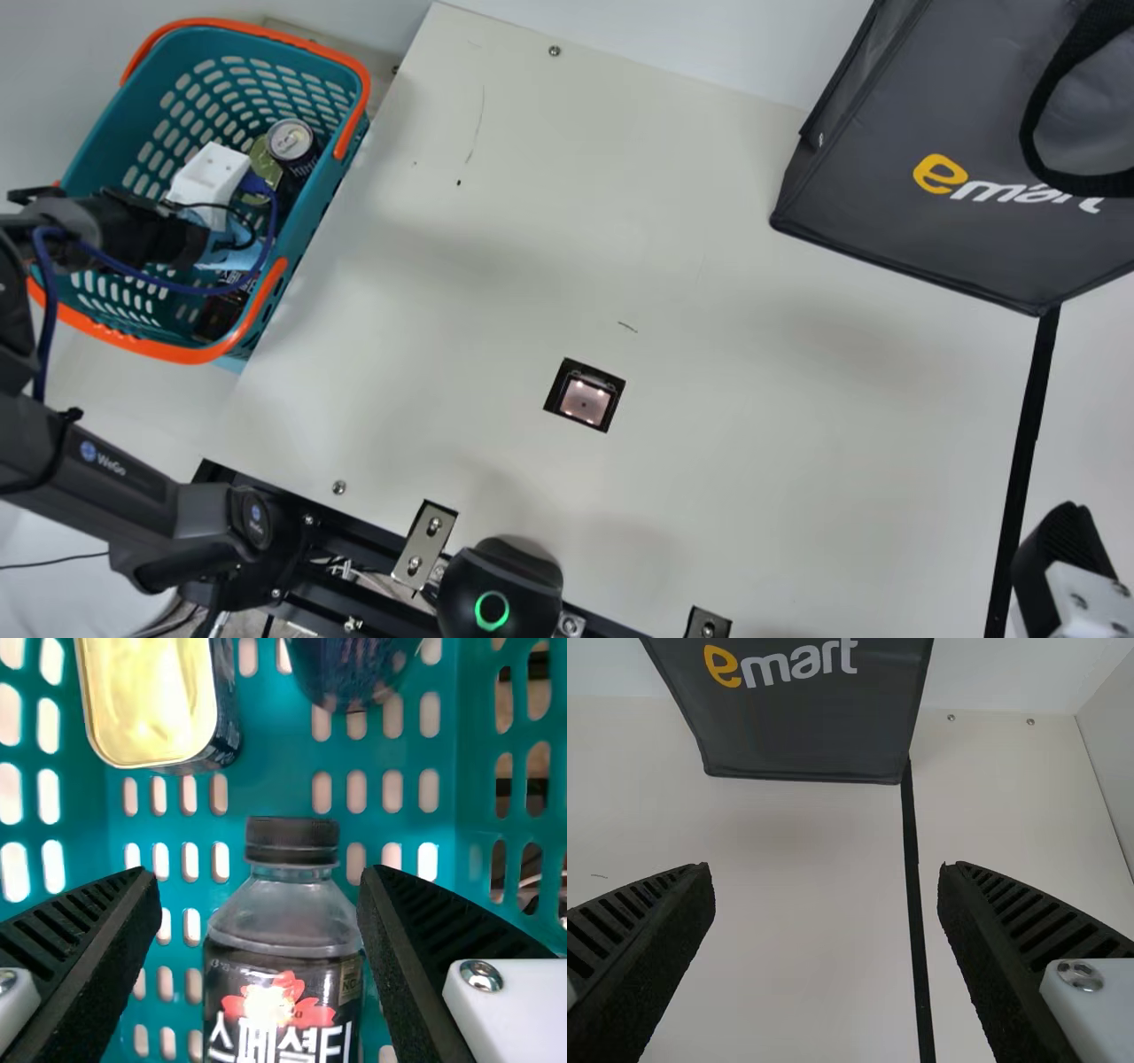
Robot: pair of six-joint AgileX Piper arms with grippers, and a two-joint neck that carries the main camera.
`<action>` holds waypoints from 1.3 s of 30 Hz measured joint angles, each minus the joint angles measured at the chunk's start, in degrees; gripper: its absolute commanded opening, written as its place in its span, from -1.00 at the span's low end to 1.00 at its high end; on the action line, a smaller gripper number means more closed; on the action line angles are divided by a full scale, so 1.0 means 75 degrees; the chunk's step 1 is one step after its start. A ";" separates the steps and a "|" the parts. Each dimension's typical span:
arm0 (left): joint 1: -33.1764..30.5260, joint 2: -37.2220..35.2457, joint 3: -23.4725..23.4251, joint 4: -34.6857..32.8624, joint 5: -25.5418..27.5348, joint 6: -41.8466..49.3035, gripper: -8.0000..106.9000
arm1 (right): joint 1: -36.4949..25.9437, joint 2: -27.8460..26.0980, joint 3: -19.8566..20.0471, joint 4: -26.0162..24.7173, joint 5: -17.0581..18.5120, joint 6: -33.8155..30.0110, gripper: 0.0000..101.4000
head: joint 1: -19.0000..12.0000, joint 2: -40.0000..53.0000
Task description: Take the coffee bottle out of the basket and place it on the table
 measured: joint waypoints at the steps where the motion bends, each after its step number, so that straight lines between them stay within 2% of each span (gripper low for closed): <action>1: 0.0018 0.0043 0.0000 -0.0054 -0.0020 0.0053 0.71 | 0.0000 0.0000 0.0000 0.0000 0.0000 0.0000 0.79 | 0.0000 0.0000; 10: 0.0045 0.0348 -0.0015 -0.0537 -0.0087 0.0490 0.71 | 0.0000 0.0000 0.0000 0.0000 0.0000 0.0000 0.79 | 0.0000 0.0000; 25: -0.0188 0.0994 -0.0420 -0.1557 -0.0033 0.1222 0.71 | 0.0000 0.0000 0.0000 0.0000 0.0000 0.0000 0.79 | 0.0000 0.0000; 37: -0.0239 0.1285 -0.0568 -0.1778 -0.0082 0.1374 -0.68 | 0.0000 0.0000 0.0000 0.0000 0.0000 0.0000 0.79 | 0.0000 0.0000; 39: -0.0209 0.1285 -0.0568 -0.1763 -0.0101 0.1357 -0.68 | 0.0000 0.0000 0.0000 0.0000 0.0000 0.0000 0.79 | 0.0000 -0.0012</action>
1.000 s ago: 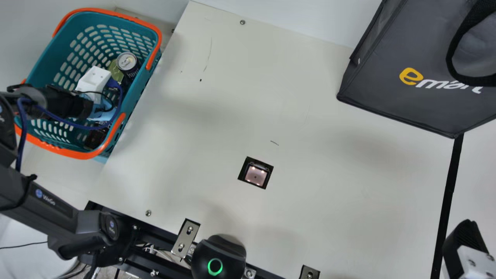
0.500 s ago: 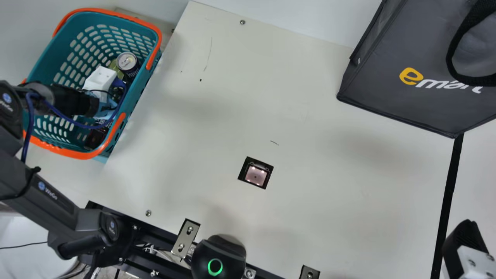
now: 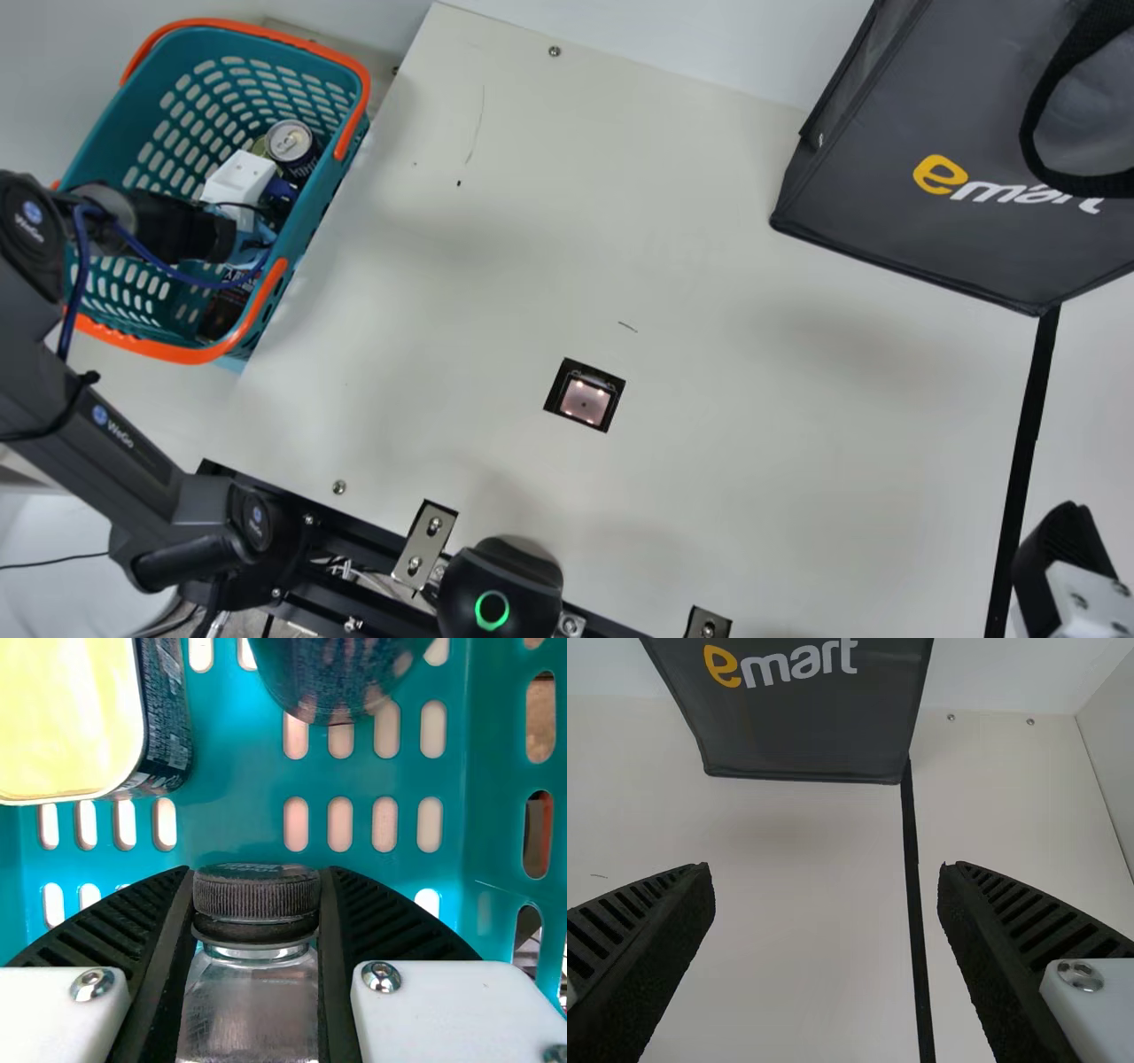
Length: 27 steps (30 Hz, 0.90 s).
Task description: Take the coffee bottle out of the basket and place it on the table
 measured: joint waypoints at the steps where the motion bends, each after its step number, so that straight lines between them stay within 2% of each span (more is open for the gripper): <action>1: 0.0000 0.0000 -0.0017 0.0020 -0.0001 -0.0027 -0.68 | 0.0000 0.0000 0.0000 0.0000 0.0000 0.0000 0.79 | 0.0000 0.0012; 14: 0.0030 -0.0634 -0.0016 0.0539 0.0007 -0.0858 -0.68 | 0.0000 0.0000 0.0000 0.0000 0.0000 0.0000 0.79 | 0.0000 0.0012; 27: 0.0000 -0.1883 0.0521 0.1350 0.0113 -0.2260 -0.68 | 0.0000 0.0000 0.0000 0.0000 0.0000 0.0000 0.79 | 0.0000 0.0012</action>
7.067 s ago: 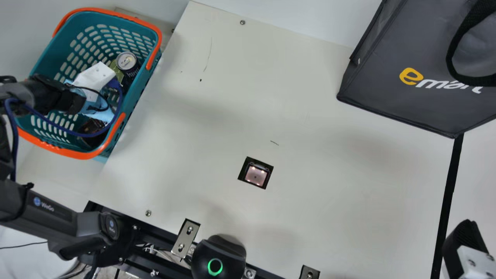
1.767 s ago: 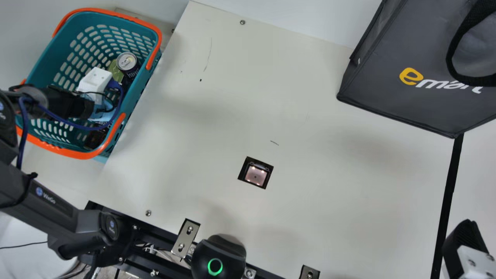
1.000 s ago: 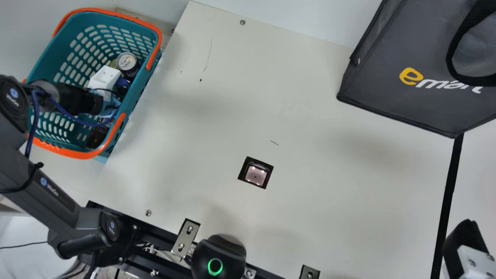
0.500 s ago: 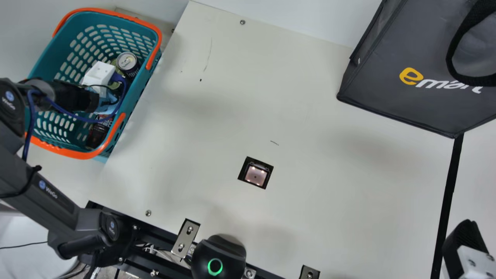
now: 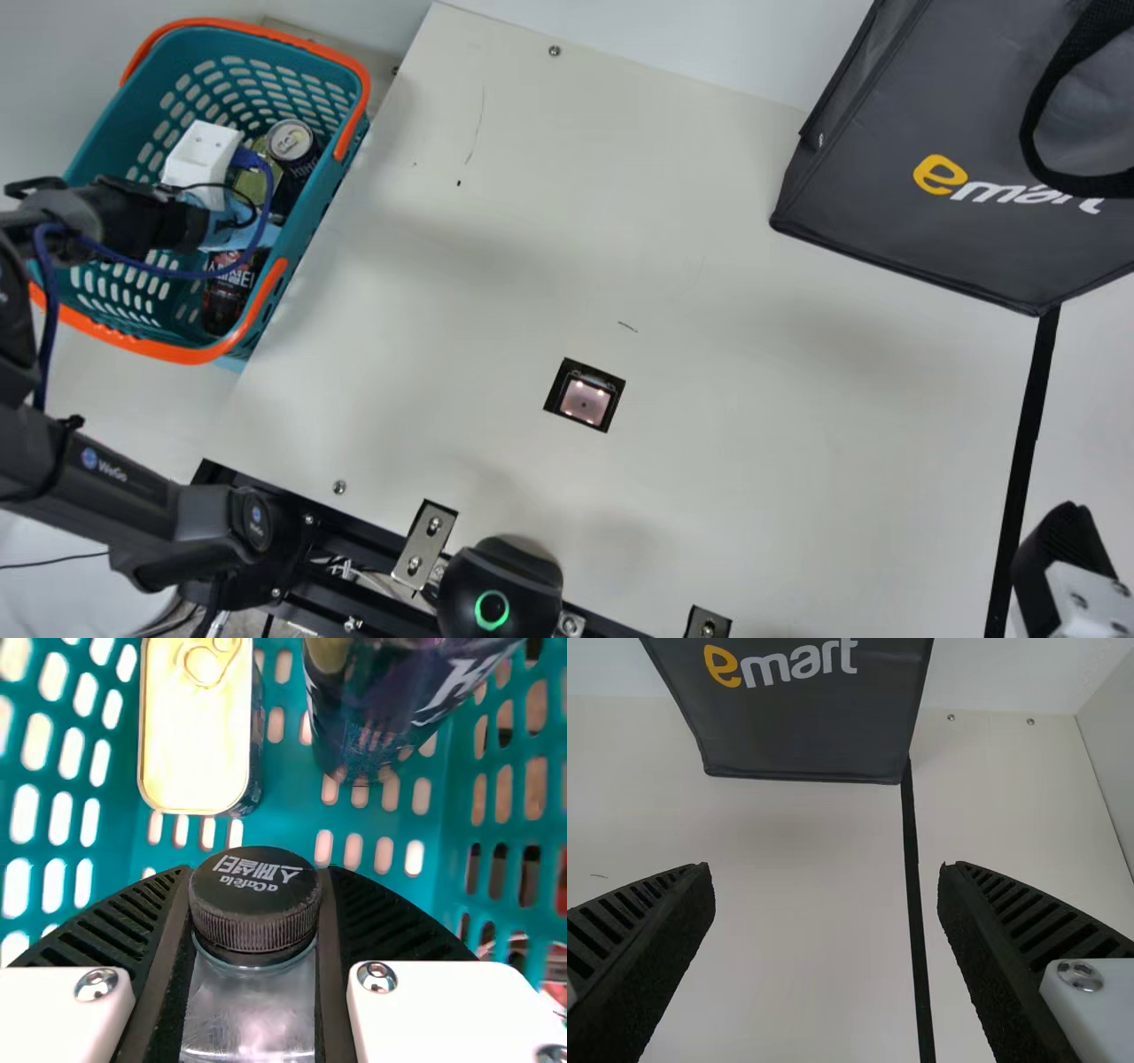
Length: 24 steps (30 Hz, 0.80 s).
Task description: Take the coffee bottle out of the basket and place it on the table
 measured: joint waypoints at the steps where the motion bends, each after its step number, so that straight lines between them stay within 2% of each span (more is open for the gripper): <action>1: 0.0000 -0.0117 0.0073 0.0078 0.0000 -0.0089 -0.68 | 0.0000 0.0000 0.0000 0.0000 0.0000 0.0000 0.79 | 0.0000 0.0000; 12: 0.0014 -0.1356 0.0707 0.0818 0.0118 -0.1224 -0.68 | 0.0000 0.0000 0.0000 0.0000 0.0000 0.0000 0.79 | 0.0000 0.0000; 24: 0.0028 -0.2492 0.1065 0.1412 0.0277 -0.2326 -0.68 | 0.0000 0.0000 0.0000 0.0000 0.0000 0.0000 0.79 | 0.0000 0.0000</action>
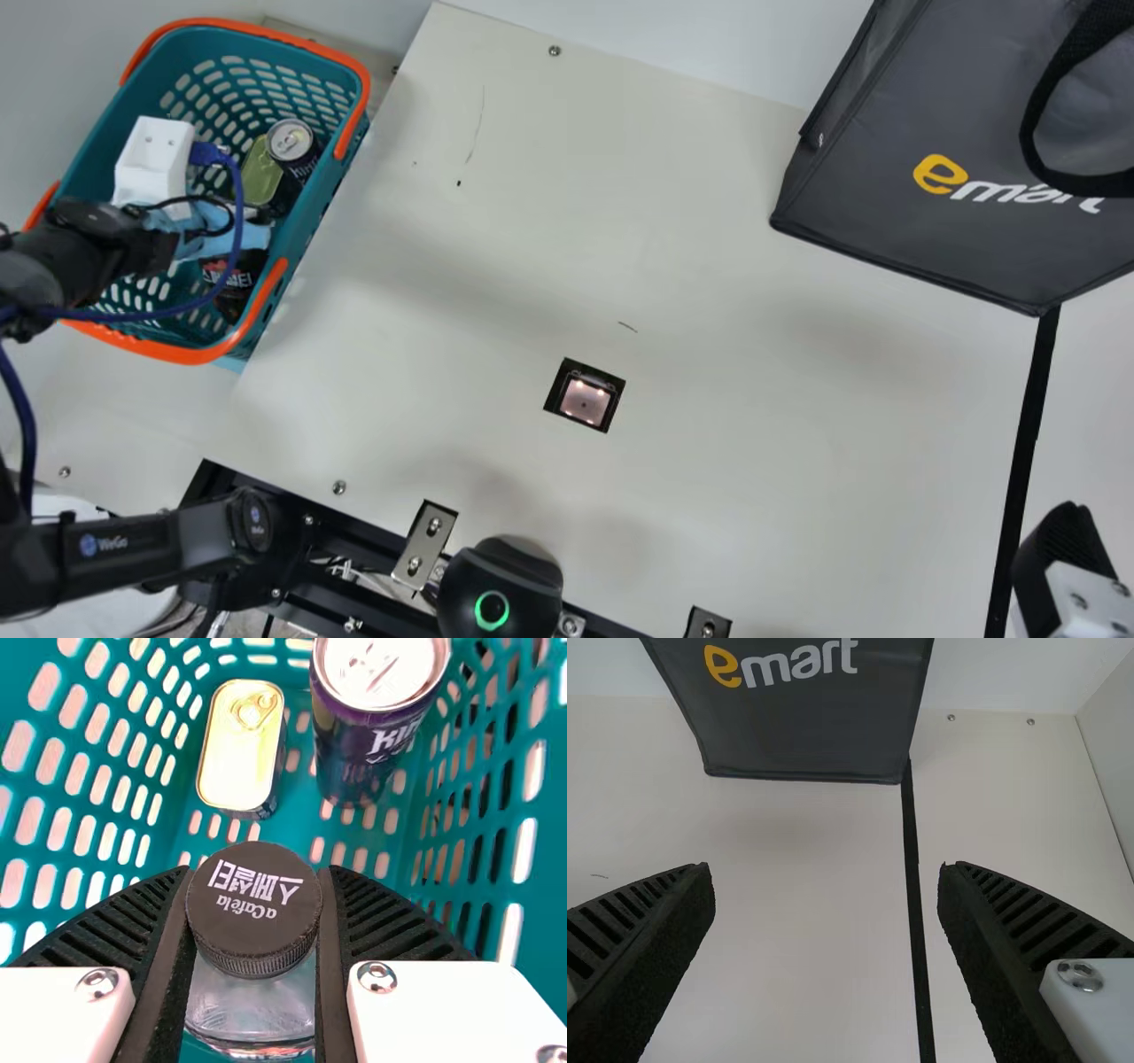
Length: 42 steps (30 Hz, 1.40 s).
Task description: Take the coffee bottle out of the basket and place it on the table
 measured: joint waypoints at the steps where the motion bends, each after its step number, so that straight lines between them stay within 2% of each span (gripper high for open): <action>1: 0.0012 -0.0078 0.0012 0.0071 0.0022 -0.0101 -0.68 | 0.0000 0.0000 0.0000 0.0000 0.0000 0.0000 0.79 | 0.0000 -0.0012; 9: 0.0110 -0.0569 -0.0121 0.0492 0.0178 -0.0830 -0.68 | 0.0000 0.0000 0.0000 0.0000 0.0000 0.0000 0.79 | 0.0000 0.0000; 21: 0.0443 -0.1046 -0.0732 0.1098 0.0678 -0.1702 -0.68 | 0.0000 0.0000 0.0000 0.0000 0.0000 0.0000 0.79 | 0.0000 0.0000; 42: 0.0426 -0.2398 -0.1846 0.2281 0.2233 -0.3734 -0.68 | 0.0000 0.0000 0.0000 0.0000 0.0000 0.0000 0.79 | 0.0000 -0.0012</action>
